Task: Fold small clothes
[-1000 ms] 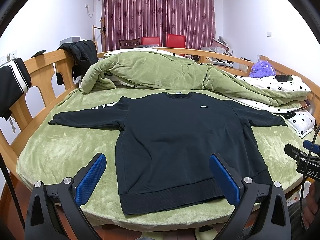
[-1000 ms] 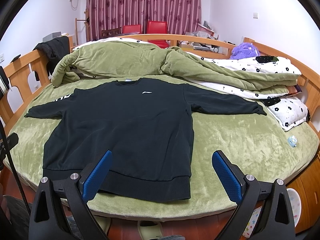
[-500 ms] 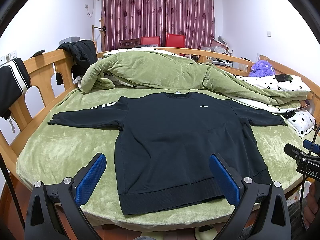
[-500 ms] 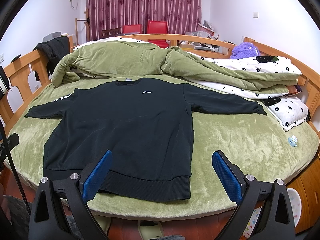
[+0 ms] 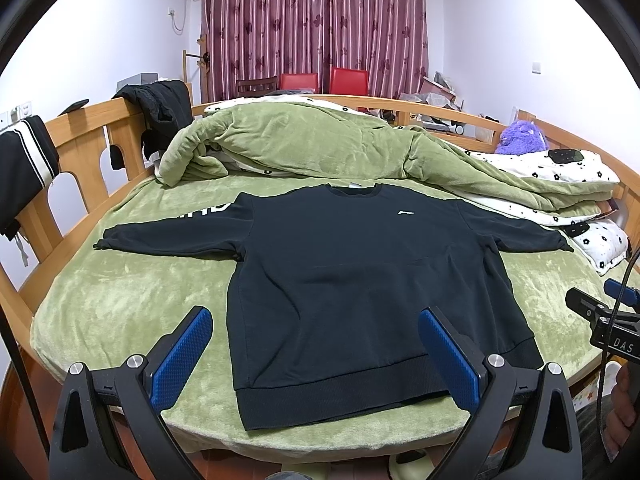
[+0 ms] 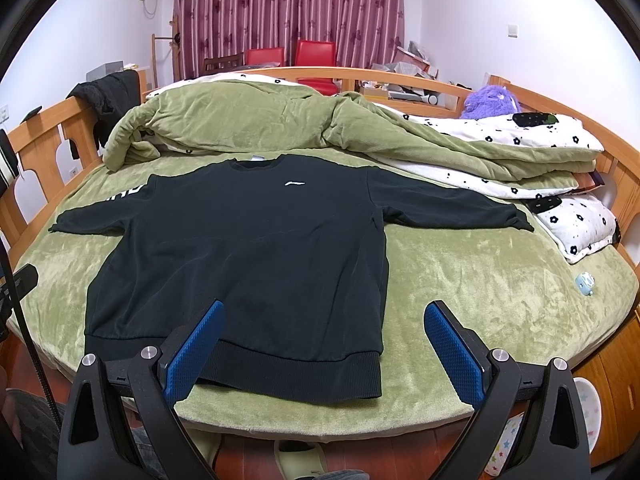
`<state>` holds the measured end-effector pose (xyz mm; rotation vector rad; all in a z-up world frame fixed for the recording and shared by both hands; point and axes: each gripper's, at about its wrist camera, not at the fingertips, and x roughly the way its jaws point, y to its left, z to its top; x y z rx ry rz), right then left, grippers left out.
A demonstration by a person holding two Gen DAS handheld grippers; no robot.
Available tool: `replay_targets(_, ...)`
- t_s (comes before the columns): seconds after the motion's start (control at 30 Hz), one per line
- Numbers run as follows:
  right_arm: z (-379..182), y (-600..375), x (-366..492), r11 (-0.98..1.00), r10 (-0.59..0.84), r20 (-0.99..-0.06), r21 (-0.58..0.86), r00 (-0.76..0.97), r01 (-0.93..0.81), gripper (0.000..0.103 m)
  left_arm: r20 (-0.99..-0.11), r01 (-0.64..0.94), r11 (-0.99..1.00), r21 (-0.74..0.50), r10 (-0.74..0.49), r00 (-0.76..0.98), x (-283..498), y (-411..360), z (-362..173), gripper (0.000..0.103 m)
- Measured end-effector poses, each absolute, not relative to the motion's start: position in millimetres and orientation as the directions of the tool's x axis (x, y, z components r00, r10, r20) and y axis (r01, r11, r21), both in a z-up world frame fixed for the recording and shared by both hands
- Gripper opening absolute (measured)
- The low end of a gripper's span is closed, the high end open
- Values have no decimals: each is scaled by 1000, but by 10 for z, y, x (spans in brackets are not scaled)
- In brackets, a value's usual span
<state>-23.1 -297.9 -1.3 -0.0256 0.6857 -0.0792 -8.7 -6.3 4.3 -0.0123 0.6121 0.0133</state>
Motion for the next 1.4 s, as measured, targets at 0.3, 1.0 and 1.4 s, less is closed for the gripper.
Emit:
replay_targets(0.3, -46, -2923, -268, 997, -77, -631, -50, 772, 59, 98, -571, -24, 1000, -9, 14, 821, -95, -59, 48, 103)
replay_targets(1.0, -359, -3001, 385, 999, 15, -706, 40, 708, 19, 98, -626, -187, 982, 1, 146, 766, 606, 892, -82, 103)
replay_targets(1.4, -127, -2449, 1469, 999, 52, -612, 21, 789, -49, 98, -706, -383, 924, -12, 264, 657, 1422, 2333, -780, 103)
